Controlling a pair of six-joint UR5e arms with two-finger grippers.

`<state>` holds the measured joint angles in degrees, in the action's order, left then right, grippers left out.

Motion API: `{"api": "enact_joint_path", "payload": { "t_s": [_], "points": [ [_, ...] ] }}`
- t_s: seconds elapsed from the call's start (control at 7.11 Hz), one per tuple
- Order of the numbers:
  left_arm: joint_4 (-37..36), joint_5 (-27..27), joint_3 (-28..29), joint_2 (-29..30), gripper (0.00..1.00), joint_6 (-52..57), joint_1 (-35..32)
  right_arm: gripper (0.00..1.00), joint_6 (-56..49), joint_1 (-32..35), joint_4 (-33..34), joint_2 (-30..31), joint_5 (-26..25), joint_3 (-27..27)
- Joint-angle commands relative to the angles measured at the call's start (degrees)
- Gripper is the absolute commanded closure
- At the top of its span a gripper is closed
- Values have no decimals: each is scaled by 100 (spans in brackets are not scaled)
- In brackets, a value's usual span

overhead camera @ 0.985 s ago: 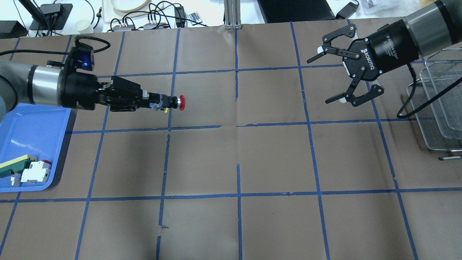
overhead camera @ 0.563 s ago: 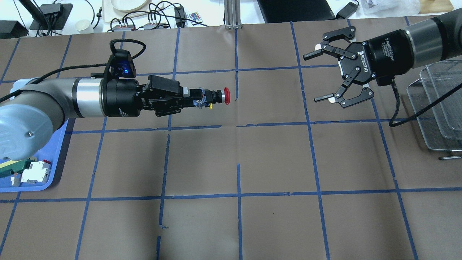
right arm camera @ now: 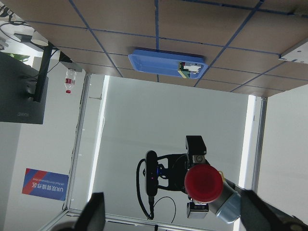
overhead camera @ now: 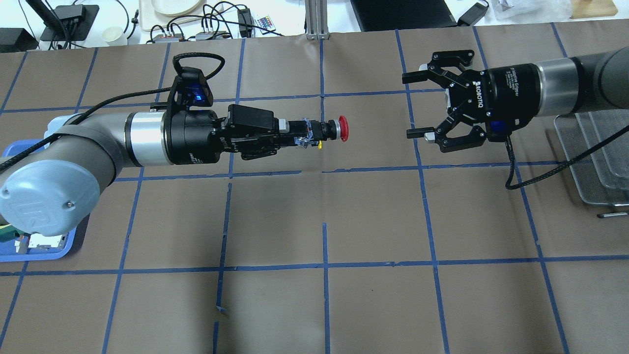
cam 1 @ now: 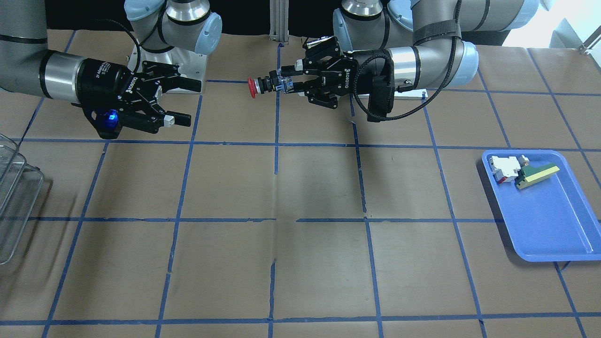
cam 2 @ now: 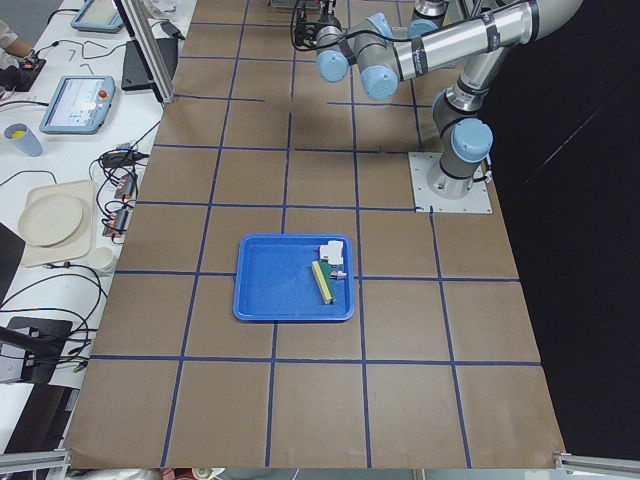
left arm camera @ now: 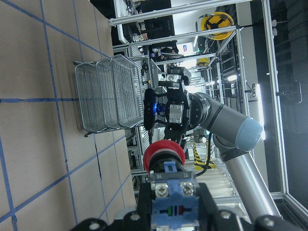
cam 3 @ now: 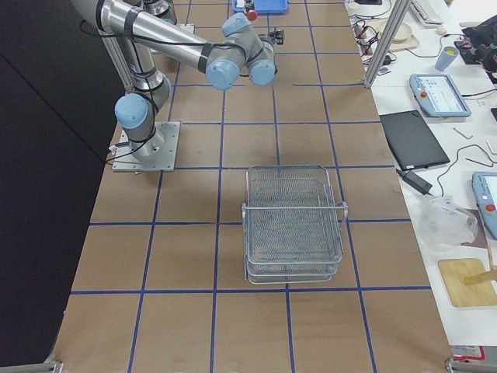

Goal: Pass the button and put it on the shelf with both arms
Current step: 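Lift the button with the left gripper toward table center while the right gripper approaches, then close the right gripper on the button held out by the left gripper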

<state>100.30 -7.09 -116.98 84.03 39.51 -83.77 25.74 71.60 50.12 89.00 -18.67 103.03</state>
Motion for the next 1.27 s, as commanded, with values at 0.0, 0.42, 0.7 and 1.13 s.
{"api": "enact_joint_path", "payload": {
  "t_s": [0.0,0.42,0.7,1.13],
  "points": [
    [-63,15,43,104,92,-146,-43,0,228,283,-64,3,119,7],
    [-63,15,-1,105,93,-269,-122,0,439,512,-107,3,-57,16],
    [-63,581,-53,114,93,-277,-244,0,537,697,-64,-6,-49,16],
    [-72,613,-80,105,93,-269,-272,0,546,768,-99,-14,-66,-28]
  ]
}}
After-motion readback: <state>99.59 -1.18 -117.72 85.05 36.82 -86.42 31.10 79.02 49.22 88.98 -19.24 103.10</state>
